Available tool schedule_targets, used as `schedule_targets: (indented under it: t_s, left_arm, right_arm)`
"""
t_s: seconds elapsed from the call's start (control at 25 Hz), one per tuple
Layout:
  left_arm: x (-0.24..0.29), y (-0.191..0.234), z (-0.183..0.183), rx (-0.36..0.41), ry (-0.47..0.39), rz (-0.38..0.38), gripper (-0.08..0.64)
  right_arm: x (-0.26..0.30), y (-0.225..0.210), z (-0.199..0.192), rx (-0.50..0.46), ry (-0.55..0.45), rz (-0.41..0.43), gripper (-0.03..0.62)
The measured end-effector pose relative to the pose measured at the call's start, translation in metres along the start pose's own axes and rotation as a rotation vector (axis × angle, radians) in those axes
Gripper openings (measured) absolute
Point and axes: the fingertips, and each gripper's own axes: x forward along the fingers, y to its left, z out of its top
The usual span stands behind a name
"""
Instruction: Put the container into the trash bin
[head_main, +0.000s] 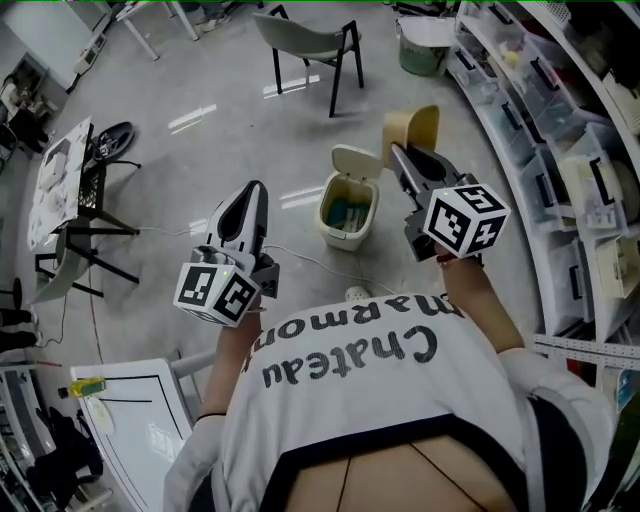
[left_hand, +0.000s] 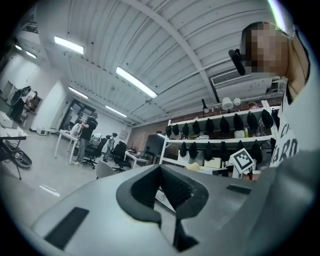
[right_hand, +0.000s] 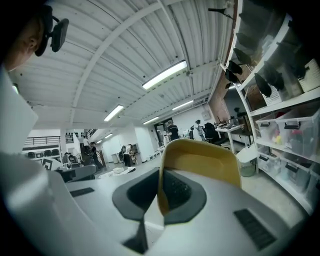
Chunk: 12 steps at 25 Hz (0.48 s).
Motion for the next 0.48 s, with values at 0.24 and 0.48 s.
schedule_targets:
  t_s: [0.24,0.48]
  left_arm:
    - [0.043,0.02,-0.008,-0.031,0.014,0.028,0.023]
    - [0.076,0.046,-0.022,-0.079,0.012,0.062,0.023]
  right_arm:
    - [0.04,-0.033,0.003,0.037,0.041,0.033,0.035]
    - [0.082,-0.054,-0.016,-0.036,0.118,0.064,0.035]
